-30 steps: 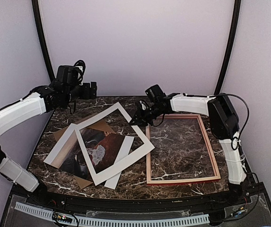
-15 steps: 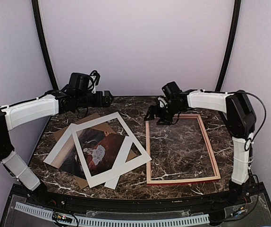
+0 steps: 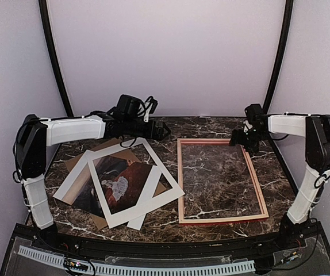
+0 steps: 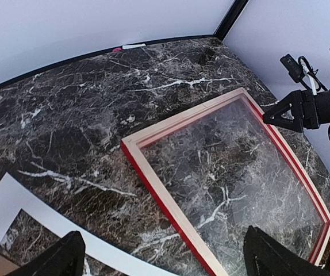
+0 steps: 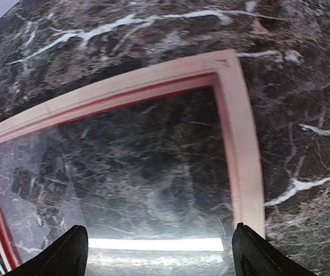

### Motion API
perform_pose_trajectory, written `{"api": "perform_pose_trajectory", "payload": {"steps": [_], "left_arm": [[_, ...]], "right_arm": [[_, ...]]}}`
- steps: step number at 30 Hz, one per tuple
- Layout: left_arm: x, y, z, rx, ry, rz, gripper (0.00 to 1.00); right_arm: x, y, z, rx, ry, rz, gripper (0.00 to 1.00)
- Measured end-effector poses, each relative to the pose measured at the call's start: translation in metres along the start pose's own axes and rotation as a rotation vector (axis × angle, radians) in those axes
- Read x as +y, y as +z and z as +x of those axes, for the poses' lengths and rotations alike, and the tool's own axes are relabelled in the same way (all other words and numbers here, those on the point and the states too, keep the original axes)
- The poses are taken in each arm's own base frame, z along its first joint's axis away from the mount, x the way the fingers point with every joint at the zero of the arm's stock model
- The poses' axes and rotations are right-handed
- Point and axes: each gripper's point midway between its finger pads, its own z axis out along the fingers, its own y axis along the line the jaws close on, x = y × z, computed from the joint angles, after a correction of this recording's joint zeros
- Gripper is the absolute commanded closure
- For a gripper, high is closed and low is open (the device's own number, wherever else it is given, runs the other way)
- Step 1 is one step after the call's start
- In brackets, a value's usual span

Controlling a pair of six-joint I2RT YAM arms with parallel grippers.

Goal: Put the photo into the frame
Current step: Move the frame body to the center of the board.

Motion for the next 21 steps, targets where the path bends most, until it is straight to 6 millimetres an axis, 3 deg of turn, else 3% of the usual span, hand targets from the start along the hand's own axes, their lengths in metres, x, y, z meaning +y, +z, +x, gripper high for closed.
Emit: {"api": "perform_pose_trajectory", "payload": {"steps": [4,10,21], "left_arm": [[-0.004,0.016,-0.004,0.02,0.033,0.027,0.01],[-0.005,0.02,0.001,0.041,0.057,0.04,0.01],[-0.001,0.029,0.011,0.067,0.087,0.041,0.01]], "right_arm": [[-0.035,0.004,0.004,0.012,0.021,0.074,0.21],[-0.066,0.006,0.022,0.055,0.037,0.111,0.34],[-0.09,0.007,0.04,0.111,0.016,0.102,0.64]]}}
